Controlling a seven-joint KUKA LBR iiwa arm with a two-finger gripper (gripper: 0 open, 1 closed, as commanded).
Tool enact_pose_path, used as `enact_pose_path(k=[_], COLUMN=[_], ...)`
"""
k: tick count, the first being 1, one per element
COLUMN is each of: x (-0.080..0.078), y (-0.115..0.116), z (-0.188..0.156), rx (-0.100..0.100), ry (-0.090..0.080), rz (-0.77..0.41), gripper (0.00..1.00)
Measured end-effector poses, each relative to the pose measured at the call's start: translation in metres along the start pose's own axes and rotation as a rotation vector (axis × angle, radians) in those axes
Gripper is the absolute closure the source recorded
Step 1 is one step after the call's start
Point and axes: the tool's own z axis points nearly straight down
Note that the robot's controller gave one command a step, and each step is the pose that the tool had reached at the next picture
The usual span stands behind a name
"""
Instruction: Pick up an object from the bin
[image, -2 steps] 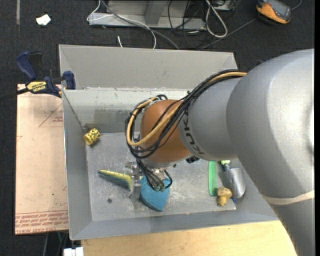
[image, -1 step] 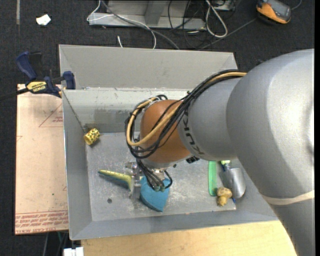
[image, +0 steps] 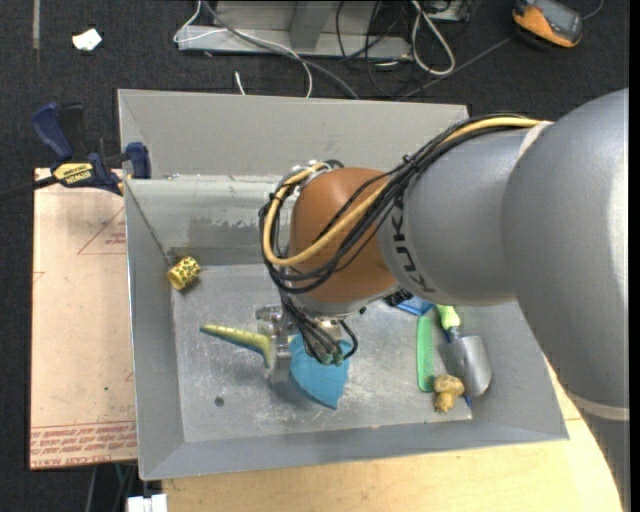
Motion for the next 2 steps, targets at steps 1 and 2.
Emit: enact_pose_path(k=[1, 2], x=[-0.002, 0.009], y=[-0.001, 0.007], z=[-0.049, -0.116], rx=[-0.002, 0.000], ry=[-0.008, -0.001], rz=[0.002, -0.003], gripper=[1.00, 1.00])
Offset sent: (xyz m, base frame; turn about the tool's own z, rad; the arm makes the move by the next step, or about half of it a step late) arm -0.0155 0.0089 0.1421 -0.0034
